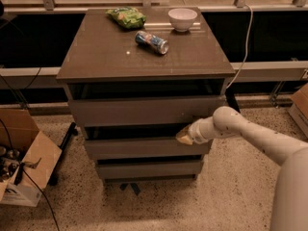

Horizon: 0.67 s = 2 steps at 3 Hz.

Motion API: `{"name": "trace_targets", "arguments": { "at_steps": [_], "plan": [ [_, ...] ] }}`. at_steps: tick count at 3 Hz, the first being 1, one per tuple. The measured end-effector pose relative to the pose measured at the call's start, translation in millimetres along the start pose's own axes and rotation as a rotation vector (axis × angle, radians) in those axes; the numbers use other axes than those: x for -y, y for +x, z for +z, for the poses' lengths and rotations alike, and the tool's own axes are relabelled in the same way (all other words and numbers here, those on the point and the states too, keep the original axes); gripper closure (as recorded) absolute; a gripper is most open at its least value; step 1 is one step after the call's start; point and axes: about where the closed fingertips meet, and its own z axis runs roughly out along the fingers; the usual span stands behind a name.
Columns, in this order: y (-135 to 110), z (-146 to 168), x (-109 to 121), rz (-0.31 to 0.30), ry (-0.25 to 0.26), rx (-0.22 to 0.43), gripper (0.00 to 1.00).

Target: Open middle drawer

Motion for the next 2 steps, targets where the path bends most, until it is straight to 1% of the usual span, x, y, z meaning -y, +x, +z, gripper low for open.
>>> {"name": "trace_targets", "arguments": {
  "at_steps": [1,2],
  "plan": [
    [14.7,17.0,1.1,0.027,-0.009,0.006,0.69],
    [10.4,12.7,-0.8,0.019,0.005,0.002,0.46]
  ]
}}
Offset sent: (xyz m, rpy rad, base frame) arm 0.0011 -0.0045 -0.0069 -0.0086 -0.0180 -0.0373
